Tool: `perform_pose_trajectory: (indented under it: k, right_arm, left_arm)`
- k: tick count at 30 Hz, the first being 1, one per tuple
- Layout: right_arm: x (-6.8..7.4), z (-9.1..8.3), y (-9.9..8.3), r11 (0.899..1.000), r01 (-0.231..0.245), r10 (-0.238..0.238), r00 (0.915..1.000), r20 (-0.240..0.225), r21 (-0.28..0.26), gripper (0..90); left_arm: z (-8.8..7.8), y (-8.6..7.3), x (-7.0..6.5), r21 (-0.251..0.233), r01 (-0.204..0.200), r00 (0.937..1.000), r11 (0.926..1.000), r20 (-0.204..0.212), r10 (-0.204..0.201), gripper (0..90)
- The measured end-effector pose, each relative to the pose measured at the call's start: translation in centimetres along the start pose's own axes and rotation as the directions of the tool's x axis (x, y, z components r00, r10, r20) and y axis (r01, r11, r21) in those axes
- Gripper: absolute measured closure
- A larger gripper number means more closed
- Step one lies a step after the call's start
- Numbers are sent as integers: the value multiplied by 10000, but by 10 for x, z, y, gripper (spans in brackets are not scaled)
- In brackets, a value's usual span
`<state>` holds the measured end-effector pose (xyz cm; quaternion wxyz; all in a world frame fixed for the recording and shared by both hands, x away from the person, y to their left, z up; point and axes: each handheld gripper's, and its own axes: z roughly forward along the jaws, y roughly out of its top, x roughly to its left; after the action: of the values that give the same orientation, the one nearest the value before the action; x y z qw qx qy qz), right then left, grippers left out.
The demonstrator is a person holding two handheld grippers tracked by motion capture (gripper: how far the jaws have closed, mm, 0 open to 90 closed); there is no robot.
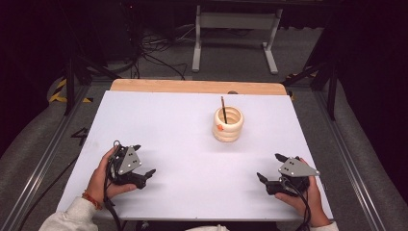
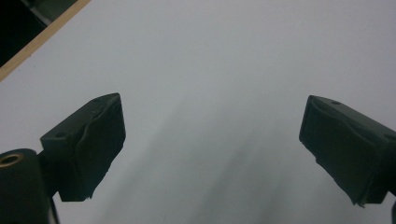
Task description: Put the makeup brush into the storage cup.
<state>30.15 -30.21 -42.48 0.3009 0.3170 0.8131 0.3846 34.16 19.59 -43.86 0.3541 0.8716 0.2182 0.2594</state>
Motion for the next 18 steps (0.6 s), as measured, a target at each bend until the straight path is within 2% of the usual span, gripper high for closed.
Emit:
perform_pose_trajectory:
  k: [3,8,15,18]
  right_arm:
    - [0,-1,0,10000,9,-9,10000,18,-21,118]
    - [0,-1,0,10000,22,-22,10000,51,-55,118]
    - [-1,-3,1,9998,8,-7,10000,50,-221,111]
    - [-1,-4,1,9995,52,-49,9999,99,-322,106]
  left_arm:
    - [-3,-5,1,-23,125,9999,9999,-51,-125,81]
    - [-7,-15,4,-223,489,9988,9986,97,-487,83]
    - [-14,-29,7,-172,796,9968,9967,57,-795,83]
    - [-17,-34,9,-307,1146,9933,9929,165,-1141,83]
